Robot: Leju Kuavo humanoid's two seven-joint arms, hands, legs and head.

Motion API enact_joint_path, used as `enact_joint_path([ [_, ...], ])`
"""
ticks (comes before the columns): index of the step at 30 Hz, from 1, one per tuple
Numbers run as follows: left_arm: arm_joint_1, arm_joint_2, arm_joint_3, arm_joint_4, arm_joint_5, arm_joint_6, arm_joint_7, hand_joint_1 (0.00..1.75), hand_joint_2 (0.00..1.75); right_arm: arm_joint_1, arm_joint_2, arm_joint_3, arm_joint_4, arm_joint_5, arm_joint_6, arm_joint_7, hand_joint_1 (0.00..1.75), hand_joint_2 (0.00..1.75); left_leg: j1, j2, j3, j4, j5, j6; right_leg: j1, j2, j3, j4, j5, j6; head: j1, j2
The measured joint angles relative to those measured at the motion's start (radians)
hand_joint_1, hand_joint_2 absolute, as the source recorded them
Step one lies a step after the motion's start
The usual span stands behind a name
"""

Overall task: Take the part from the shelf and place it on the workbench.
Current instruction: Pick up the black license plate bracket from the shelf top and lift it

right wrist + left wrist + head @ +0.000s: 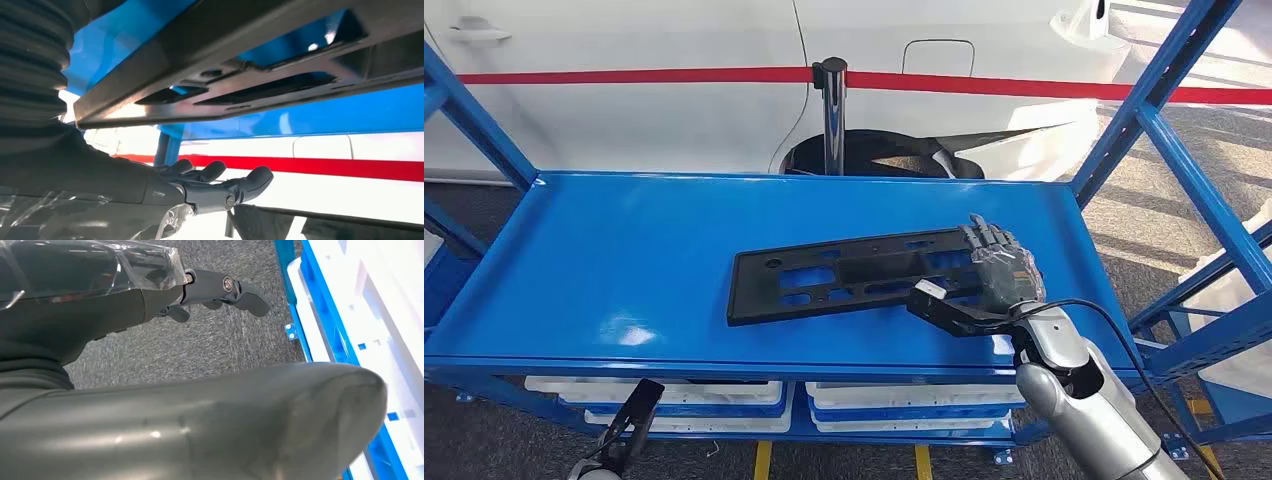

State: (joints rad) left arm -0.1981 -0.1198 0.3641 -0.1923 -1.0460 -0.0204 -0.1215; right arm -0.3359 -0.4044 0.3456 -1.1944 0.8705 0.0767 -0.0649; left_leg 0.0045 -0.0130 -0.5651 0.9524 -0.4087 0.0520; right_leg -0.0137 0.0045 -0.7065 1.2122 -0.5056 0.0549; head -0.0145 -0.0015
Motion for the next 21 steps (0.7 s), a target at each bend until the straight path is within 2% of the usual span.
enact_joint_path([
  [2, -0.001, 0.000, 0.000, 0.000, 0.000, 0.000, 0.000, 0.00, 0.00, -0.001, 0.001, 0.000, -0.001, 0.000, 0.000, 0.000, 0.00, 1.75, -0.001, -0.001, 0.002, 0.000, -0.001, 0.000, 0.001, 0.000, 0.045, -0.090, 0.042, -0.007, 0.000, 0.000],
  [3, -0.001, -0.001, 0.000, 0.000, 0.000, -0.001, -0.001, 0.00, 0.00, -0.002, 0.003, 0.000, -0.001, 0.000, 0.000, 0.000, 0.00, 1.75, -0.003, -0.001, 0.003, 0.000, -0.003, -0.001, 0.003, 0.000, 0.082, -0.163, 0.069, -0.012, 0.000, 0.000],
  [4, -0.002, -0.001, 0.000, 0.000, -0.001, -0.001, -0.001, 0.00, 0.00, -0.004, 0.004, 0.000, -0.002, 0.000, 0.000, 0.000, 0.00, 1.75, -0.005, -0.002, 0.002, 0.001, -0.004, -0.003, 0.006, 0.000, 0.107, -0.217, 0.086, -0.016, 0.000, 0.000],
  [5, -0.002, -0.001, 0.000, 0.000, -0.001, -0.001, -0.001, 0.00, 0.00, -0.005, 0.005, 0.000, -0.002, 0.000, -0.001, -0.002, 0.00, 1.75, -0.006, -0.002, 0.001, 0.002, -0.004, -0.005, 0.008, 0.001, 0.120, -0.246, 0.091, -0.018, 0.000, 0.000],
  [7, -0.003, -0.001, -0.001, 0.000, -0.004, -0.003, -0.002, 0.00, 0.00, -0.006, 0.011, 0.000, -0.004, 0.000, -0.002, -0.004, 0.00, 1.75, -0.006, -0.002, -0.002, 0.001, -0.004, -0.013, 0.011, 0.000, 0.121, -0.257, 0.090, -0.021, 0.000, 0.000],
  [9, -0.003, -0.002, -0.002, 0.000, -0.008, -0.006, -0.002, 0.00, 0.00, -0.009, 0.020, 0.002, -0.006, 0.000, -0.003, -0.007, 0.00, 1.75, -0.003, -0.001, -0.010, 0.017, -0.018, -0.024, 0.008, 0.000, 0.121, -0.260, 0.093, -0.029, 0.000, 0.000],
  [10, -0.004, -0.002, -0.002, 0.000, -0.011, -0.008, -0.002, 0.00, 0.00, -0.010, 0.026, 0.003, -0.007, 0.001, -0.003, -0.008, 0.00, 1.75, -0.001, 0.001, -0.026, 0.053, -0.041, -0.030, 0.006, -0.001, 0.122, -0.263, 0.096, -0.034, -0.001, 0.000],
  [12, -0.005, -0.002, -0.003, 0.000, -0.015, -0.012, -0.002, 0.00, 0.00, -0.012, 0.041, 0.008, -0.008, 0.002, -0.003, -0.012, 0.07, 1.75, 0.002, 0.002, -0.083, 0.179, -0.105, -0.042, 0.004, -0.001, 0.121, -0.264, 0.097, -0.040, -0.002, 0.000],
  [13, -0.006, -0.002, -0.003, 0.000, -0.018, -0.015, -0.002, 0.00, 0.00, -0.014, 0.049, 0.012, -0.008, 0.003, -0.003, -0.016, 0.19, 1.75, 0.004, 0.002, -0.115, 0.249, -0.132, -0.046, 0.004, -0.001, 0.121, -0.263, 0.097, -0.041, -0.002, 0.000],
  [14, -0.006, -0.002, -0.004, 0.000, -0.023, -0.018, -0.002, 0.00, 0.00, -0.017, 0.057, 0.017, -0.005, 0.003, -0.003, -0.023, 0.63, 1.75, 0.005, 0.003, -0.136, 0.293, -0.143, -0.048, 0.004, -0.001, 0.121, -0.263, 0.097, -0.041, -0.002, 0.000],
  [15, -0.006, -0.002, -0.006, 0.000, -0.028, -0.023, -0.002, 0.00, 0.00, -0.025, 0.065, 0.022, 0.000, 0.003, -0.003, -0.032, 1.06, 1.75, 0.007, 0.003, -0.140, 0.300, -0.135, -0.050, 0.004, -0.001, 0.121, -0.263, 0.097, -0.041, -0.002, 0.000],
  [16, -0.008, -0.002, -0.008, 0.000, -0.035, -0.027, -0.002, 0.00, 0.00, -0.035, 0.074, 0.028, 0.008, 0.003, -0.003, -0.043, 1.44, 1.75, 0.008, 0.004, -0.125, 0.267, -0.111, -0.051, 0.003, 0.000, 0.121, -0.263, 0.097, -0.041, -0.002, 0.000],
  [17, -0.011, -0.002, -0.011, 0.000, -0.040, -0.031, -0.001, 0.00, 0.00, -0.051, 0.086, 0.035, 0.020, 0.004, -0.003, -0.054, 1.75, 1.75, 0.009, 0.004, -0.095, 0.201, -0.075, -0.052, 0.002, 0.001, 0.121, -0.262, 0.097, -0.040, -0.002, 0.000],
  [19, -0.020, -0.002, -0.020, 0.000, -0.048, -0.038, 0.001, 0.00, 0.00, -0.085, 0.108, 0.048, 0.053, 0.005, -0.008, -0.078, 1.75, 1.75, 0.009, 0.005, -0.031, 0.062, -0.021, -0.048, 0.005, 0.003, 0.119, -0.261, 0.097, -0.035, -0.002, 0.000],
  [20, -0.024, -0.003, -0.024, 0.000, -0.051, -0.041, 0.002, 0.00, 0.00, -0.103, 0.119, 0.055, 0.074, 0.005, -0.010, -0.089, 1.75, 1.75, 0.008, 0.005, -0.013, 0.021, -0.008, -0.044, 0.006, 0.003, 0.117, -0.260, 0.098, -0.030, -0.001, 0.000],
  [21, -0.027, -0.004, -0.028, 0.000, -0.052, -0.044, 0.003, 0.00, 0.00, -0.116, 0.129, 0.061, 0.094, 0.004, -0.013, -0.098, 1.75, 1.75, 0.006, 0.004, -0.007, 0.004, -0.006, -0.039, 0.008, 0.003, 0.115, -0.260, 0.099, -0.025, -0.001, 0.000],
])
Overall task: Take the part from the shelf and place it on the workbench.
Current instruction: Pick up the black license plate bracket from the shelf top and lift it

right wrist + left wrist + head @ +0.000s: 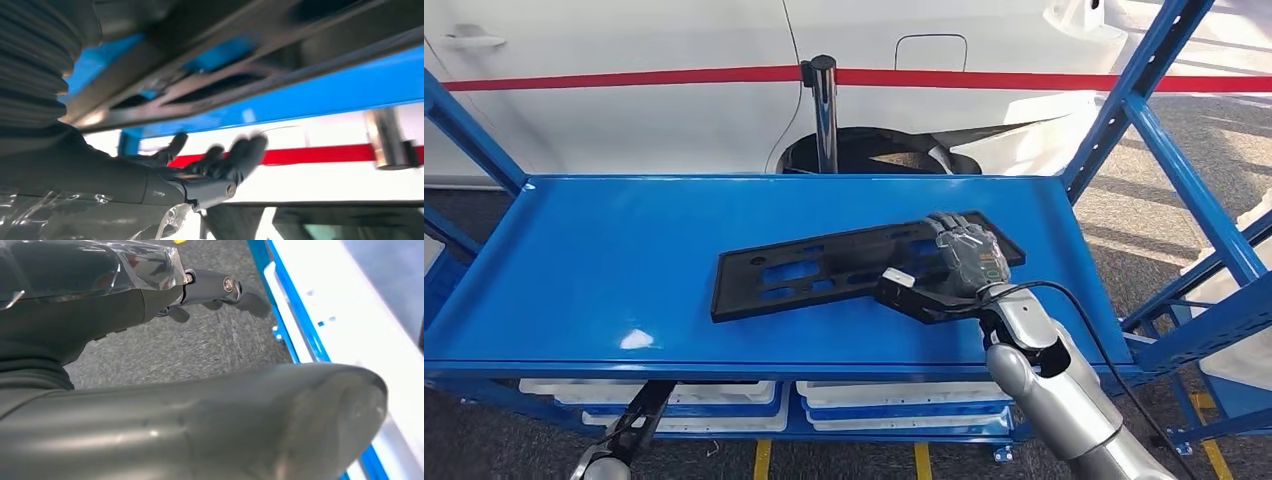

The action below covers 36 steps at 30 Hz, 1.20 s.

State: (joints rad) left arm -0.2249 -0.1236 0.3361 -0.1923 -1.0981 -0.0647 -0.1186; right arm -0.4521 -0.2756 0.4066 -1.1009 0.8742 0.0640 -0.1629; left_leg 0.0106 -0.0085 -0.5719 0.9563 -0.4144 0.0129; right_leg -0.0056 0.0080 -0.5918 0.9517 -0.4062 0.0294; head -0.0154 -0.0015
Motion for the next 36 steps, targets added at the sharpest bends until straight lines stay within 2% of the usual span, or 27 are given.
enact_joint_path([
  [2, -0.001, -0.002, -0.004, 0.000, -0.002, -0.004, 0.001, 0.00, 0.00, -0.019, 0.016, 0.011, 0.034, -0.003, -0.002, -0.010, 1.75, 1.75, -0.002, -0.001, 0.000, -0.004, 0.005, 0.012, -0.001, 0.000, -0.003, -0.001, 0.001, 0.010, 0.001, 0.000],
  [4, -0.004, -0.003, -0.007, 0.000, -0.004, -0.006, 0.001, 0.00, 0.00, -0.030, 0.028, 0.019, 0.058, -0.004, -0.004, -0.015, 1.75, 1.75, 0.000, -0.001, 0.001, -0.009, 0.010, 0.025, -0.004, -0.002, -0.018, 0.032, -0.022, 0.018, 0.001, 0.000],
  [5, -0.005, -0.004, -0.008, 0.000, -0.005, -0.006, 0.001, 0.00, 0.00, -0.036, 0.032, 0.022, 0.068, -0.004, -0.007, -0.018, 1.75, 1.75, 0.002, -0.001, 0.002, -0.010, 0.012, 0.030, -0.005, -0.003, -0.039, 0.080, -0.049, 0.022, 0.002, 0.000],
  [7, -0.006, -0.004, -0.011, 0.000, -0.008, -0.007, 0.001, 0.00, 0.00, -0.046, 0.040, 0.029, 0.087, -0.005, -0.014, -0.022, 1.75, 1.75, 0.001, -0.002, 0.003, -0.010, 0.011, 0.035, -0.005, -0.004, -0.103, 0.220, -0.112, 0.028, 0.002, 0.000],
  [8, -0.005, -0.004, -0.014, 0.000, -0.009, -0.007, 0.001, 0.00, 0.00, -0.050, 0.043, 0.032, 0.095, -0.006, -0.017, -0.024, 1.75, 1.75, 0.001, -0.002, 0.004, -0.010, 0.010, 0.036, -0.005, -0.004, -0.135, 0.283, -0.133, 0.029, 0.002, 0.000],
  [9, -0.005, -0.004, -0.016, 0.000, -0.010, -0.007, 0.001, 0.00, 0.00, -0.053, 0.046, 0.035, 0.102, -0.006, -0.018, -0.027, 1.75, 1.75, 0.000, -0.002, 0.005, -0.010, 0.010, 0.037, -0.006, -0.004, -0.152, 0.314, -0.135, 0.030, 0.002, 0.000],
  [10, -0.004, -0.004, -0.018, 0.000, -0.010, -0.007, 0.001, 0.00, 0.00, -0.058, 0.050, 0.037, 0.108, -0.008, -0.019, -0.030, 1.75, 1.75, 0.000, -0.003, 0.007, -0.009, 0.008, 0.037, -0.006, -0.004, -0.151, 0.308, -0.121, 0.029, 0.002, 0.000],
  [11, -0.005, -0.005, -0.019, 0.000, -0.011, -0.007, 0.001, 0.00, 0.00, -0.064, 0.053, 0.039, 0.113, -0.010, -0.018, -0.034, 1.75, 1.75, 0.001, -0.003, 0.011, -0.009, 0.007, 0.036, -0.006, -0.004, -0.127, 0.257, -0.088, 0.026, 0.002, 0.000],
  [12, -0.006, -0.005, -0.021, 0.000, -0.011, -0.007, 0.001, 0.00, 0.00, -0.071, 0.056, 0.042, 0.117, -0.014, -0.016, -0.037, 1.75, 1.75, 0.001, -0.004, 0.015, -0.009, 0.004, 0.035, -0.006, -0.004, -0.088, 0.178, -0.048, 0.022, 0.002, 0.000],
  [13, -0.007, -0.006, -0.022, 0.000, -0.010, -0.007, 0.001, 0.00, 0.00, -0.078, 0.058, 0.045, 0.122, -0.019, -0.014, -0.041, 1.75, 1.75, -0.001, -0.005, 0.017, -0.009, 0.001, 0.032, -0.005, -0.004, -0.049, 0.103, -0.020, 0.018, 0.002, 0.000],
  [14, -0.009, -0.006, -0.023, 0.000, -0.009, -0.007, 0.001, 0.00, 0.00, -0.083, 0.060, 0.048, 0.126, -0.026, -0.013, -0.044, 1.75, 1.75, -0.003, -0.007, 0.018, -0.008, -0.001, 0.028, -0.003, -0.003, -0.021, 0.045, -0.001, 0.014, 0.002, 0.000],
  [15, -0.011, -0.006, -0.024, 0.000, -0.008, -0.007, 0.001, 0.00, 0.00, -0.087, 0.062, 0.051, 0.128, -0.031, -0.012, -0.047, 1.75, 1.75, -0.004, -0.008, 0.017, -0.007, -0.002, 0.024, -0.001, -0.002, -0.006, 0.014, 0.004, 0.011, 0.002, 0.000],
  [18, -0.011, -0.006, -0.025, 0.000, -0.004, -0.007, 0.001, 0.00, 0.00, -0.099, 0.066, 0.059, 0.131, -0.046, -0.012, -0.053, 1.75, 1.75, -0.001, -0.009, 0.013, -0.005, -0.007, 0.010, 0.002, -0.003, -0.004, 0.002, 0.002, 0.000, 0.002, 0.000],
  [19, -0.012, -0.006, -0.026, 0.000, -0.001, -0.007, 0.000, 0.00, 0.00, -0.105, 0.068, 0.060, 0.132, -0.053, -0.010, -0.054, 1.75, 1.75, 0.000, -0.007, 0.006, 0.011, -0.019, 0.005, 0.001, -0.003, -0.003, 0.000, 0.004, -0.006, 0.001, 0.000],
  [20, -0.012, -0.007, -0.027, 0.000, 0.002, -0.006, 0.000, 0.00, 0.00, -0.111, 0.070, 0.061, 0.132, -0.061, -0.008, -0.055, 1.75, 1.75, 0.002, -0.005, -0.009, 0.044, -0.040, 0.000, -0.002, -0.004, -0.003, -0.002, 0.006, -0.011, 0.000, 0.000],
  [21, -0.013, -0.007, -0.028, 0.000, 0.004, -0.006, -0.001, 0.00, 0.00, -0.115, 0.072, 0.062, 0.132, -0.071, -0.005, -0.057, 1.75, 1.75, 0.003, -0.004, -0.035, 0.102, -0.072, -0.006, -0.004, -0.004, -0.002, -0.003, 0.007, -0.015, -0.001, 0.000],
  [23, -0.013, -0.007, -0.030, 0.000, 0.007, -0.005, -0.001, 0.00, 0.00, -0.118, 0.073, 0.062, 0.132, -0.088, 0.001, -0.061, 1.75, 1.75, 0.005, -0.003, -0.101, 0.246, -0.132, -0.014, -0.005, -0.005, -0.002, -0.003, 0.007, -0.018, -0.002, 0.000],
  [24, -0.013, -0.006, -0.031, 0.000, 0.007, -0.005, -0.001, 0.00, 0.00, -0.118, 0.074, 0.062, 0.132, -0.093, 0.002, -0.062, 1.75, 1.75, 0.006, -0.002, -0.125, 0.297, -0.145, -0.017, -0.005, -0.004, -0.002, -0.003, 0.007, -0.018, -0.003, 0.000],
  [25, -0.012, -0.006, -0.031, 0.000, 0.007, -0.005, -0.001, 0.00, 0.00, -0.119, 0.074, 0.062, 0.132, -0.095, 0.003, -0.062, 1.75, 1.75, 0.007, -0.002, -0.131, 0.308, -0.139, -0.019, -0.005, -0.004, -0.002, -0.002, 0.007, -0.018, -0.003, 0.000],
  [26, -0.013, -0.006, -0.031, 0.000, 0.007, -0.005, -0.001, 0.00, 0.00, -0.119, 0.074, 0.062, 0.132, -0.097, 0.003, -0.062, 1.75, 1.75, 0.008, -0.001, -0.119, 0.279, -0.117, -0.020, -0.006, -0.003, -0.001, -0.002, 0.007, -0.017, -0.003, 0.000],
  [28, -0.014, -0.006, -0.031, 0.000, 0.007, -0.005, -0.001, 0.00, 0.00, -0.122, 0.075, 0.062, 0.132, -0.099, 0.003, -0.062, 1.75, 1.75, 0.012, 0.000, -0.052, 0.135, -0.049, -0.022, -0.007, -0.001, 0.000, -0.001, 0.006, -0.013, -0.003, 0.000],
  [30, -0.014, -0.006, -0.032, 0.000, 0.007, -0.005, -0.001, 0.00, 0.00, -0.124, 0.075, 0.062, 0.132, -0.099, 0.003, -0.062, 1.75, 1.75, 0.012, -0.001, 0.000, 0.023, -0.011, -0.017, -0.003, 0.002, -0.002, 0.002, 0.006, -0.003, -0.002, 0.000],
  [31, -0.013, -0.006, -0.032, 0.000, 0.007, -0.005, -0.001, 0.00, 0.00, -0.125, 0.075, 0.061, 0.132, -0.099, 0.003, -0.062, 1.75, 1.75, 0.010, -0.002, 0.008, 0.005, -0.008, -0.011, -0.001, 0.003, -0.004, 0.001, 0.007, 0.003, -0.001, 0.000],
  [34, -0.012, -0.007, -0.032, 0.000, 0.007, -0.005, -0.001, 0.00, 0.00, -0.125, 0.074, 0.061, 0.132, -0.100, 0.003, -0.062, 1.75, 1.75, 0.007, -0.002, 0.008, 0.000, 0.000, 0.011, -0.003, 0.004, -0.010, 0.003, 0.006, 0.018, 0.001, 0.000],
  [35, -0.013, -0.007, -0.032, 0.000, 0.007, -0.005, -0.001, 0.00, 0.00, -0.125, 0.073, 0.061, 0.132, -0.100, 0.003, -0.062, 1.75, 1.75, 0.008, -0.001, 0.009, -0.002, 0.002, 0.018, -0.004, 0.003, -0.019, 0.025, -0.009, 0.022, 0.001, 0.000],
  [36, -0.014, -0.006, -0.032, 0.000, 0.007, -0.004, -0.001, 0.00, 0.00, -0.124, 0.073, 0.061, 0.132, -0.100, 0.003, -0.062, 1.75, 1.75, 0.009, 0.000, 0.010, -0.004, 0.004, 0.024, -0.005, 0.001, -0.038, 0.070, -0.036, 0.026, 0.001, 0.000],
])
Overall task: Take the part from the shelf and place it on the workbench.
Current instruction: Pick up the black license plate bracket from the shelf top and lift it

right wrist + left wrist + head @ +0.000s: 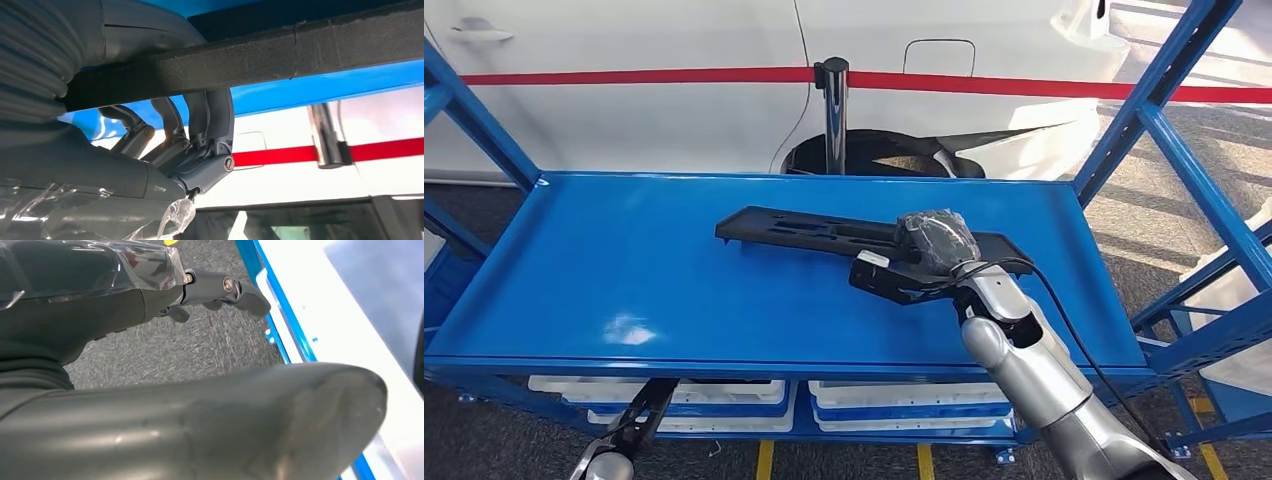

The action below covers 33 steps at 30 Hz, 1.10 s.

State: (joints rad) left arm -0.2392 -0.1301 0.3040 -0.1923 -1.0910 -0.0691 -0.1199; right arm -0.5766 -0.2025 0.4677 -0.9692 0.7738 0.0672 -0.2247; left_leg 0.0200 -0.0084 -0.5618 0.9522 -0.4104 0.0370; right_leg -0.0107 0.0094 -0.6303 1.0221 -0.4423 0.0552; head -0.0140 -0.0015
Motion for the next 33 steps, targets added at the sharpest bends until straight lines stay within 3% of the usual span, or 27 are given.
enact_joint_path([
  [2, 0.000, 0.000, 0.000, 0.000, 0.000, 0.000, 0.000, 0.00, 0.00, 0.003, 0.000, 0.000, 0.000, -0.005, 0.001, -0.001, 1.75, 1.75, -0.002, 0.001, 0.000, 0.000, 0.000, 0.007, 0.000, -0.002, -0.063, 0.143, -0.067, 0.004, 0.001, 0.000],
  [4, 0.001, 0.000, 0.000, 0.000, 0.002, 0.000, -0.002, 0.00, 0.00, 0.005, 0.000, 0.000, -0.001, -0.025, 0.003, -0.003, 1.75, 1.75, -0.004, 0.001, 0.001, 0.000, -0.001, 0.009, 0.000, -0.002, -0.110, 0.243, -0.094, 0.005, 0.001, 0.000],
  [5, 0.001, 0.000, 0.000, 0.000, 0.004, 0.000, -0.006, 0.00, 0.00, 0.002, 0.000, -0.001, -0.006, -0.050, 0.007, -0.005, 1.75, 1.75, -0.004, 0.000, 0.003, 0.001, -0.001, 0.009, 0.000, -0.002, -0.106, 0.236, -0.080, 0.003, 0.001, 0.000],
  [6, 0.001, 0.000, 0.000, 0.000, 0.008, 0.000, -0.013, 0.00, 0.00, -0.003, -0.002, -0.004, -0.017, -0.087, 0.016, -0.006, 1.75, 1.75, -0.005, 0.000, 0.006, 0.001, -0.002, 0.009, 0.000, -0.002, -0.082, 0.186, -0.049, -0.001, 0.001, 0.000],
  [8, 0.000, 0.000, 0.000, 0.000, 0.021, 0.000, -0.034, 0.00, 0.00, -0.029, -0.009, -0.020, -0.061, -0.204, 0.048, 0.003, 1.75, 1.75, -0.007, -0.001, 0.008, 0.002, -0.005, 0.006, 0.002, -0.002, -0.010, 0.037, 0.019, -0.011, 0.001, 0.000],
  [9, 0.000, 0.000, 0.000, 0.000, 0.028, 0.001, -0.045, 0.00, 0.00, -0.051, -0.013, -0.034, -0.094, -0.283, 0.070, 0.016, 1.75, 1.75, -0.010, 0.000, 0.006, 0.003, -0.006, 0.003, 0.004, -0.001, 0.015, -0.020, 0.039, -0.015, 0.001, 0.000],
  [10, 0.000, 0.000, 0.000, 0.000, 0.034, 0.002, -0.055, 0.00, 0.00, -0.078, -0.018, -0.051, -0.130, -0.376, 0.094, 0.035, 1.75, 1.75, -0.012, 0.001, 0.003, 0.004, -0.006, 0.000, 0.005, -0.001, 0.026, -0.051, 0.046, -0.017, 0.001, 0.000],
  [12, 0.000, 0.000, 0.000, 0.000, 0.046, 0.006, -0.071, 0.00, 0.00, -0.134, -0.029, -0.091, -0.205, -0.582, 0.140, 0.081, 1.75, 1.75, -0.015, 0.002, -0.004, 0.004, -0.005, -0.007, 0.005, -0.001, 0.023, -0.061, 0.044, -0.019, 0.001, 0.000],
  [14, 0.000, 0.000, 0.000, 0.000, 0.058, 0.010, -0.082, 0.00, 0.87, -0.193, -0.042, -0.136, -0.281, -0.800, 0.171, 0.129, 1.75, 1.75, -0.013, 0.002, -0.013, 0.019, -0.021, -0.015, 0.002, -0.003, 0.021, -0.064, 0.047, -0.027, 0.001, 0.000],
  [16, 0.000, 0.000, 0.001, 0.000, 0.069, 0.014, -0.091, 0.00, 1.75, -0.244, -0.056, -0.188, -0.361, -1.009, 0.184, 0.169, 1.75, 1.75, -0.010, 0.002, -0.044, 0.101, -0.081, -0.025, -0.001, -0.006, 0.021, -0.067, 0.049, -0.035, 0.000, 0.000],
  [18, -0.001, 0.000, 0.001, 0.000, 0.079, 0.017, -0.101, 0.00, 1.75, -0.262, -0.067, -0.235, -0.430, -1.194, 0.185, 0.199, 1.75, 1.75, -0.008, 0.002, -0.095, 0.240, -0.150, -0.033, 0.000, -0.007, 0.021, -0.066, 0.049, -0.038, -0.001, 0.000],
  [19, -0.001, 0.000, 0.001, 0.000, 0.084, 0.018, -0.106, 0.00, 1.75, -0.260, -0.070, -0.254, -0.462, -1.274, 0.185, 0.209, 1.75, 1.75, -0.007, 0.003, -0.115, 0.294, -0.167, -0.035, 0.000, -0.006, 0.022, -0.066, 0.048, -0.039, -0.001, 0.000],
  [20, -0.001, -0.001, 0.002, 0.000, 0.088, 0.019, -0.111, 0.00, 1.75, -0.254, -0.073, -0.270, -0.497, -1.343, 0.185, 0.215, 1.75, 1.75, -0.006, 0.003, -0.123, 0.314, -0.163, -0.038, -0.001, -0.004, 0.022, -0.066, 0.048, -0.039, -0.001, 0.000],
  [21, -0.001, -0.001, 0.002, 0.000, 0.090, 0.021, -0.113, 0.00, 1.75, -0.248, -0.074, -0.284, -0.530, -1.395, 0.185, 0.217, 1.75, 1.75, -0.005, 0.003, -0.116, 0.299, -0.143, -0.039, -0.001, -0.002, 0.022, -0.065, 0.047, -0.039, -0.001, 0.000],
  [23, -0.004, -0.001, 0.002, 0.000, 0.093, 0.027, -0.118, 0.00, 1.75, -0.240, -0.074, -0.303, -0.594, -1.451, 0.185, 0.214, 1.75, 1.75, -0.001, 0.003, -0.062, 0.166, -0.067, -0.039, -0.003, 0.002, 0.023, -0.063, 0.046, -0.037, -0.001, 0.000],
  [25, -0.007, -0.001, 0.001, 0.000, 0.097, 0.032, -0.121, 0.00, 1.75, -0.236, -0.074, -0.316, -0.640, -1.466, 0.184, 0.209, 1.75, 1.75, -0.004, 0.003, -0.012, 0.043, -0.022, -0.033, -0.001, 0.005, 0.021, -0.061, 0.045, -0.030, -0.001, 0.000],
  [29, -0.010, -0.001, 0.001, 0.000, 0.103, 0.033, -0.122, 0.00, 1.75, -0.230, -0.078, -0.335, -0.693, -1.468, 0.183, 0.206, 1.75, 1.75, -0.008, -0.001, 0.001, 0.006, -0.014, -0.008, 0.000, 0.003, 0.015, -0.062, 0.050, -0.009, 0.000, 0.000],
  [31, -0.013, -0.002, 0.001, 0.000, 0.103, 0.033, -0.122, 0.00, 1.75, -0.230, -0.080, -0.345, -0.710, -1.469, 0.183, 0.205, 1.75, 1.75, -0.005, -0.001, 0.003, 0.000, -0.007, 0.004, -0.002, 0.000, -0.005, -0.012, 0.016, -0.001, 0.001, 0.000],
  [33, -0.015, -0.002, 0.001, 0.000, 0.102, 0.033, -0.122, 0.00, 1.75, -0.228, -0.082, -0.353, -0.721, -1.471, 0.183, 0.205, 1.75, 1.75, -0.005, 0.000, 0.005, -0.001, -0.005, 0.009, -0.003, -0.002, -0.063, 0.121, -0.052, 0.006, 0.002, 0.000],
])
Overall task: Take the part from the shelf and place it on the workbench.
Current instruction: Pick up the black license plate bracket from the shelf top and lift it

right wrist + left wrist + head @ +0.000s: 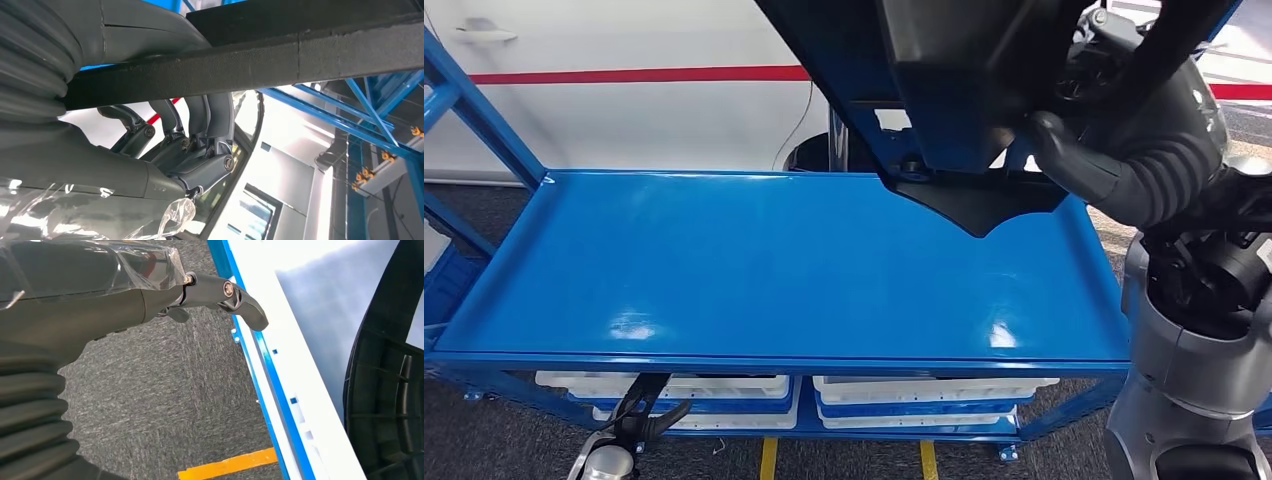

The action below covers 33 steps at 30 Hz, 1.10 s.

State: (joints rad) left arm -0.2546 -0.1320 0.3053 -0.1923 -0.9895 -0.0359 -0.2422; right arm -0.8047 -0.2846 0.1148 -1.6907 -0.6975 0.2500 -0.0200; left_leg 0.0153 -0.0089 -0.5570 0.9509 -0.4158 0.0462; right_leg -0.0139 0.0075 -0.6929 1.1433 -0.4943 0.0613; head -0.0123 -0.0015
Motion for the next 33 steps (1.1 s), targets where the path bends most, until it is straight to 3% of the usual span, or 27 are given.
enact_joint_path([
  [2, 0.000, 0.000, 0.000, 0.000, 0.000, 0.000, 0.000, 0.00, 1.75, 0.003, -0.001, -0.004, -0.006, -0.003, 0.001, 0.000, 1.75, 1.75, -0.001, 0.001, 0.001, 0.000, 0.000, 0.001, 0.000, 0.000, -0.050, 0.109, -0.034, 0.003, 0.000, 0.000],
  [3, 0.000, 0.000, 0.000, 0.000, 0.001, 0.001, 0.000, 0.00, 1.75, 0.004, -0.002, -0.005, -0.008, -0.005, 0.001, 0.000, 1.75, 1.75, -0.002, 0.001, 0.002, 0.001, 0.000, 0.001, 0.000, 0.000, -0.049, 0.110, -0.023, 0.002, 0.000, 0.000],
  [4, 0.000, 0.000, 0.000, 0.000, 0.001, 0.002, 0.000, 0.00, 1.75, 0.002, -0.004, -0.007, -0.013, -0.007, 0.001, 0.000, 1.75, 1.75, -0.002, 0.001, 0.003, 0.001, -0.001, 0.001, 0.000, -0.001, -0.028, 0.068, 0.005, 0.000, 0.000, 0.000],
  [6, 0.000, 0.000, 0.000, 0.000, 0.002, 0.005, -0.003, 0.00, 1.75, -0.003, -0.006, -0.012, -0.025, -0.013, 0.000, 0.000, 1.75, 1.75, -0.003, -0.001, 0.005, 0.002, -0.003, -0.003, 0.000, 0.000, 0.047, -0.078, 0.069, -0.007, 0.000, 0.000],
  [8, -0.001, 0.000, 0.000, 0.000, 0.002, 0.013, -0.009, 0.00, 1.75, -0.005, -0.007, -0.018, -0.038, -0.021, -0.002, 0.001, 1.75, 1.75, -0.006, -0.002, 0.001, 0.004, -0.004, -0.010, 0.003, 0.001, 0.089, -0.170, 0.094, -0.014, 0.000, 0.000],
  [12, 0.000, 0.000, -0.006, 0.000, -0.010, 0.039, -0.028, 0.00, 1.75, 0.010, -0.006, -0.021, -0.067, -0.026, -0.013, 0.007, 1.75, 1.75, -0.005, -0.002, -0.011, 0.016, -0.016, -0.025, 0.005, 0.000, 0.089, -0.185, 0.094, -0.029, -0.001, 0.000],
  [14, -0.002, -0.001, -0.015, 0.000, -0.022, 0.065, -0.034, 0.00, 1.75, 0.025, -0.003, -0.021, -0.087, -0.025, -0.024, 0.009, 1.75, 1.75, -0.003, 0.001, -0.052, 0.105, -0.067, -0.034, 0.002, -0.001, 0.090, -0.188, 0.096, -0.040, -0.002, 0.000],
  [16, -0.002, -0.002, -0.020, 0.000, -0.020, 0.076, -0.037, 0.00, 1.75, 0.051, 0.004, -0.021, -0.104, -0.025, -0.033, 0.009, 1.75, 1.75, -0.003, 0.002, -0.119, 0.250, -0.126, -0.042, 0.003, -0.002, 0.090, -0.187, 0.096, -0.045, -0.004, 0.000],
  [17, -0.002, -0.002, -0.020, 0.000, -0.014, 0.071, -0.038, 0.00, 1.75, 0.066, 0.007, -0.020, -0.111, -0.024, -0.037, 0.008, 1.75, 1.75, -0.003, 0.002, -0.144, 0.300, -0.139, -0.043, 0.003, -0.002, 0.090, -0.187, 0.095, -0.045, -0.004, 0.000],
  [18, -0.002, -0.002, -0.020, 0.000, -0.006, 0.063, -0.039, 0.00, 1.75, 0.079, 0.011, -0.020, -0.119, -0.022, -0.039, 0.007, 1.75, 1.75, -0.003, 0.002, -0.154, 0.314, -0.134, -0.043, 0.004, -0.001, 0.090, -0.187, 0.095, -0.045, -0.004, 0.000],
  [19, -0.001, -0.002, -0.020, 0.000, 0.003, 0.053, -0.039, 0.00, 1.75, 0.090, 0.015, -0.019, -0.125, -0.019, -0.041, 0.005, 1.75, 1.75, -0.003, 0.002, -0.143, 0.285, -0.111, -0.042, 0.004, -0.001, 0.091, -0.187, 0.095, -0.045, -0.004, 0.000],
  [21, -0.002, -0.002, -0.019, 0.000, 0.019, 0.035, -0.034, 0.00, 1.75, 0.107, 0.022, -0.018, -0.136, -0.010, -0.043, 0.001, 1.75, 1.75, -0.004, 0.002, -0.079, 0.139, -0.041, -0.034, 0.004, 0.000, 0.092, -0.187, 0.095, -0.044, -0.004, 0.000],
  [23, -0.002, -0.002, -0.019, 0.000, 0.036, 0.021, -0.023, 0.00, 1.75, 0.125, 0.029, -0.017, -0.142, 0.004, -0.047, -0.001, 1.75, 1.75, -0.008, 0.001, -0.027, 0.025, 0.003, -0.027, 0.007, 0.001, 0.090, -0.185, 0.097, -0.039, -0.004, 0.000],
  [27, -0.003, -0.002, -0.019, 0.000, 0.052, 0.011, -0.011, 0.00, 1.75, 0.159, 0.038, -0.013, -0.144, 0.040, -0.064, -0.001, 1.75, 1.75, -0.011, -0.001, -0.021, 0.003, 0.019, -0.011, 0.007, -0.001, 0.082, -0.180, 0.095, -0.023, -0.003, 0.000],
  [29, -0.005, -0.003, -0.018, 0.000, 0.059, 0.011, -0.007, 0.00, 1.75, 0.171, 0.039, -0.012, -0.144, 0.055, -0.075, -0.003, 1.75, 1.75, -0.007, 0.002, -0.022, -0.003, 0.028, 0.003, 0.004, -0.001, 0.063, -0.120, 0.043, -0.013, -0.001, 0.000],
  [31, -0.005, -0.003, -0.018, 0.000, 0.062, 0.011, -0.003, 0.00, 1.75, 0.185, 0.039, -0.012, -0.143, 0.066, -0.083, -0.003, 1.75, 1.75, -0.007, 0.007, -0.026, -0.003, 0.033, 0.009, 0.002, -0.002, 0.018, 0.016, -0.038, -0.004, 0.000, 0.000],
  [32, -0.004, -0.003, -0.017, 0.000, 0.062, 0.011, -0.001, 0.00, 1.75, 0.193, 0.039, -0.013, -0.143, 0.069, -0.085, -0.003, 1.75, 1.75, -0.007, 0.010, -0.029, -0.003, 0.036, 0.011, 0.001, -0.002, -0.001, 0.078, -0.066, -0.001, 0.000, 0.000],
  [33, -0.002, -0.003, -0.017, 0.000, 0.062, 0.010, 0.000, 0.00, 1.75, 0.199, 0.040, -0.013, -0.143, 0.072, -0.087, -0.003, 1.75, 1.75, -0.007, 0.014, -0.033, -0.002, 0.039, 0.011, 0.001, -0.002, -0.007, 0.111, -0.076, 0.002, 0.000, 0.000],
])
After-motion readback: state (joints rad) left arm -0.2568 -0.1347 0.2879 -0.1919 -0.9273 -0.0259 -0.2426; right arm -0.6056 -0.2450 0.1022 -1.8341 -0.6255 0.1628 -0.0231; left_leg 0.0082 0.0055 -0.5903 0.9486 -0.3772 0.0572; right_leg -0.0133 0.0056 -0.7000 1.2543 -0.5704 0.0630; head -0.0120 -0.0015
